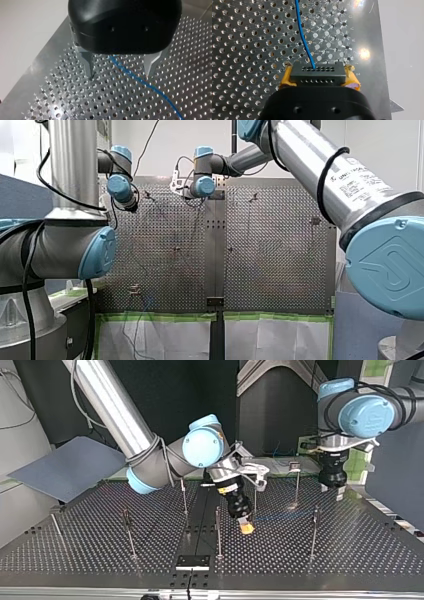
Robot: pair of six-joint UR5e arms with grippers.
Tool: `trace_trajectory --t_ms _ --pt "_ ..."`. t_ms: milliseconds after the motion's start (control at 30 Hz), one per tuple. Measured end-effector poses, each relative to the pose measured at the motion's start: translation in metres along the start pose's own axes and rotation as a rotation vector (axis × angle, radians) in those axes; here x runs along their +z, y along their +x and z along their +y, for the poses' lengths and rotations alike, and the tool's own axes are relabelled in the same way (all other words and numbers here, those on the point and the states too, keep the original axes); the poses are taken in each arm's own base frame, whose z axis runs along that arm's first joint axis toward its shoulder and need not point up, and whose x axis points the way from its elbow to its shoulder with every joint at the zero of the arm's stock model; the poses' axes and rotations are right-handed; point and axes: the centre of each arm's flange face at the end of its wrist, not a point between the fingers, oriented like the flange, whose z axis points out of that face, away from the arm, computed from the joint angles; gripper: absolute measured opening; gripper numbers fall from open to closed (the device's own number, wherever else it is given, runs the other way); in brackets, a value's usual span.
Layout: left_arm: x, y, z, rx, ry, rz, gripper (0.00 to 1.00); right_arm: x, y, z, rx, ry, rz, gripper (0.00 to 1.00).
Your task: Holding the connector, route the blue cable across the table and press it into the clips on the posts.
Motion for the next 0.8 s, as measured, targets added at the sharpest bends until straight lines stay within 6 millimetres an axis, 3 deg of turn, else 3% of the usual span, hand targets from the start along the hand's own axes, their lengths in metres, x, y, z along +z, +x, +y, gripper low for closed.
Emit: trace_trajectory --t_ms 467,800 --pt "-0.045 -0.02 -0.041 0.061 0.114 -0.036 1.0 0.0 -0.001 0.0 0.003 -0.006 -0.004 0.0" --pt "-0.043 0.0 -0.063 0.134 0.166 -0.005 1.0 0.001 -0.001 0.005 0.005 -0.016 -0.004 0.0"
